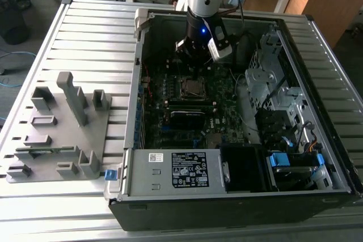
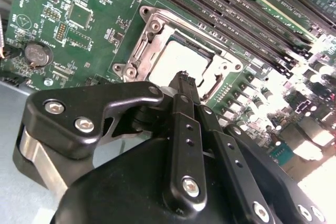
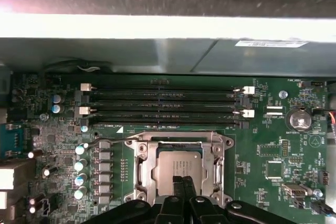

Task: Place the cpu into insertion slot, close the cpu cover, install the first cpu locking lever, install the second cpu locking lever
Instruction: 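Install the first cpu locking lever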

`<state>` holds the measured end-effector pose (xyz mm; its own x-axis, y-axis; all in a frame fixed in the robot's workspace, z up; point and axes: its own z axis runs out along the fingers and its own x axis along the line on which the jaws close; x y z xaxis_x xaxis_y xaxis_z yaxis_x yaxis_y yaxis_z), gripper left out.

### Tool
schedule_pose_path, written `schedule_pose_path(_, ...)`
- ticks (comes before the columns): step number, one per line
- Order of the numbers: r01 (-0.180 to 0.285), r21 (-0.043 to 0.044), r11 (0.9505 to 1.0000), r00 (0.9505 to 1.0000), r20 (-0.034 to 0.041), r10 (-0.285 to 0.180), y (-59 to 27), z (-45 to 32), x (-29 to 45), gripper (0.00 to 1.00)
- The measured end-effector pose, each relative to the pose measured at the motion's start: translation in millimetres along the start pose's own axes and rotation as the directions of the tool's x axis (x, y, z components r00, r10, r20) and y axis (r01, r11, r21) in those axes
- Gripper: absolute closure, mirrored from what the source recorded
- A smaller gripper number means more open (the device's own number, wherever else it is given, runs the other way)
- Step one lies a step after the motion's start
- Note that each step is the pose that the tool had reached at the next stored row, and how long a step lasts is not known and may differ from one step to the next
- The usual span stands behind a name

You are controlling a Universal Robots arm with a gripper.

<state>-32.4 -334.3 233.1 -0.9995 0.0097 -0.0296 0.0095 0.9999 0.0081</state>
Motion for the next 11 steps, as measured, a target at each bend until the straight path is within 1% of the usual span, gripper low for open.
schedule_pose_path(6, 0.0, 0.0, 1.0, 1.0, 0.0, 0.0, 0.1, -6.7, -0.2, 0.9)
schedule_pose_path(11, 0.0, 0.0, 1.0, 1.0, 0.0, 0.0, 0.1, -7.7, -0.2, 0.9)
